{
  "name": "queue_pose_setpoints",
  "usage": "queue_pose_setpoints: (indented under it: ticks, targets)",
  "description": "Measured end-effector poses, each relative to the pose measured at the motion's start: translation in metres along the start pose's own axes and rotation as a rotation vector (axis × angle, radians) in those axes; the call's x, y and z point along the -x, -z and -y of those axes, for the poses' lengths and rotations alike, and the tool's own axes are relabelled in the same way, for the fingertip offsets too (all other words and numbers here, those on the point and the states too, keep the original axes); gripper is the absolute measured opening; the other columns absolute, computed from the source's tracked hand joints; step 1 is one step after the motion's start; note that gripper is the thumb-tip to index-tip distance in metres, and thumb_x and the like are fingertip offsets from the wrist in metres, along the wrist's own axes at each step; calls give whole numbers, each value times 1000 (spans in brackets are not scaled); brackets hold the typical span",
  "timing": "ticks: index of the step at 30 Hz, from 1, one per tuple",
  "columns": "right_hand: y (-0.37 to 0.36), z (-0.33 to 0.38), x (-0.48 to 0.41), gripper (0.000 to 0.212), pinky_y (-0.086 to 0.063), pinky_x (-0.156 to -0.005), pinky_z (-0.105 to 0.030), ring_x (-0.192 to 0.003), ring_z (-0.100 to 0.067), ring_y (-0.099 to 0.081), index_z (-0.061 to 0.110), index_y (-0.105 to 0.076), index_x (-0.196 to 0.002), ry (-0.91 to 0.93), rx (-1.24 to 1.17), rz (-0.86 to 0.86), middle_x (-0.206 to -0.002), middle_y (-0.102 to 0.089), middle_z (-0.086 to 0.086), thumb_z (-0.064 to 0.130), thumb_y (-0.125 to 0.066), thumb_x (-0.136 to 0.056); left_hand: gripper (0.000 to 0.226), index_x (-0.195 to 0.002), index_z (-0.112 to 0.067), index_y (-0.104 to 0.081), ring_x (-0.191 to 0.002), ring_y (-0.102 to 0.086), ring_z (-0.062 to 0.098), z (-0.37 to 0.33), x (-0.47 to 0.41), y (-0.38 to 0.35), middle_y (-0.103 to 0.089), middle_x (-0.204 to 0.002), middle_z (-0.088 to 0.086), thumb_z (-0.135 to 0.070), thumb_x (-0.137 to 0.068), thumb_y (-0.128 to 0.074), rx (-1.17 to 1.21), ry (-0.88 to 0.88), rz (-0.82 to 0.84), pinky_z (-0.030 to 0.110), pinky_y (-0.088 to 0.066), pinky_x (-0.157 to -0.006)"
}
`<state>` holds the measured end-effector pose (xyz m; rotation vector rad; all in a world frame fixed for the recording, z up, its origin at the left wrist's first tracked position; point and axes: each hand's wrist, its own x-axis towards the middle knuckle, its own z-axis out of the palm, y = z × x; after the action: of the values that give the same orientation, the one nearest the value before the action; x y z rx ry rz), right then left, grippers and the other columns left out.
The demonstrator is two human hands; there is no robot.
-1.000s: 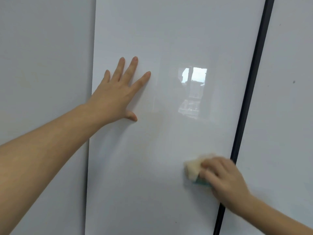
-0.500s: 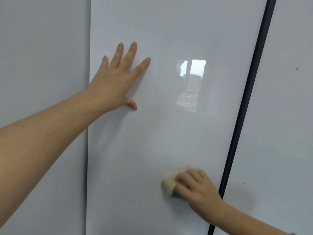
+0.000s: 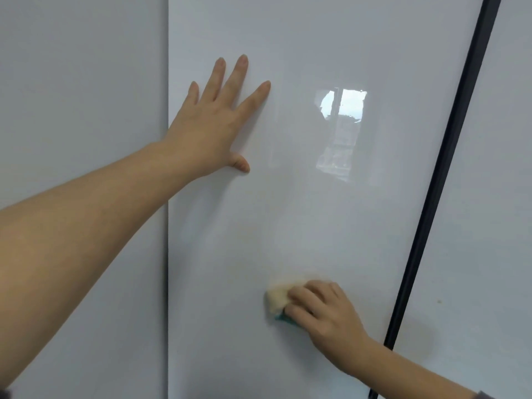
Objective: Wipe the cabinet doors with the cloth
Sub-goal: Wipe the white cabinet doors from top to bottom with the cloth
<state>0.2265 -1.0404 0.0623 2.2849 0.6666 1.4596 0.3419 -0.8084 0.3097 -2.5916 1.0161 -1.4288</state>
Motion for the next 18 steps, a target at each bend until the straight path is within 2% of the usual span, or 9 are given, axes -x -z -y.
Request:
queue_pose_setpoints:
  ticks: [3,6,8,10,12,16,18]
  targets:
    - [2,-6,-12,13,-43,-65,-35,-84,-24,-55,17,-64,-88,91,-12,70,-103,-66,-1,8,-57,-94,124,-154,-31,11,-148,16,35,2,2,-1,24,-160,7,-59,-70,-75,-10,-10,-3,58,-12,-118]
    - [12,-22,-69,25,-41,-65,-35,-85,-27,-54,14,-70,-87,-22,-14,-94,-105,-69,-1,3,-49,-95,122,-154,-32,10,-149,15,34,4,3,-1,23,-161,6,-61,-71,-74,-6,-23,-6,57,-12,-118]
    - [11,-27,-96,20,-41,-64,-35,-86,-29,-53,13,-72,-90,-123,-29,-199,-110,-70,0,1,-55,-89,121,-154,-32,9,-149,14,33,6,4,-1,22,-161,6,-63,-70,-72,-9,-32,-10,56,-12,-118]
    - [-1,-15,-96,19,-42,-65,-35,-87,-29,-51,11,-72,-92,-147,-51,-248,-114,-70,0,2,-55,-93,120,-154,-33,10,-149,13,32,8,5,-3,21,-162,5,-67,-70,-69,-29,-44,-11,54,-13,-118]
    - [-18,4,-74,15,-43,-67,-35,-87,-27,-50,13,-71,-93,-44,-69,-199,-117,-69,1,5,-59,-95,118,-154,-33,11,-150,13,31,11,6,-5,21,-162,4,-70,-71,-66,-55,-53,-16,52,-13,-119]
    - [-30,16,-46,11,-43,-65,-34,-83,-25,-55,17,-67,-92,252,-84,12,-115,-66,2,7,-62,-92,118,-154,-32,10,-150,10,31,14,9,-3,19,-162,5,-68,-72,-67,-72,-74,-12,51,-17,-120]
    - [-26,8,-66,14,-44,-64,-35,-81,-25,-56,16,-68,-91,284,-83,10,-114,-67,1,7,-58,-95,116,-155,-31,7,-150,9,31,14,13,-4,17,-163,5,-66,-74,-68,-56,-69,-16,50,-18,-120]
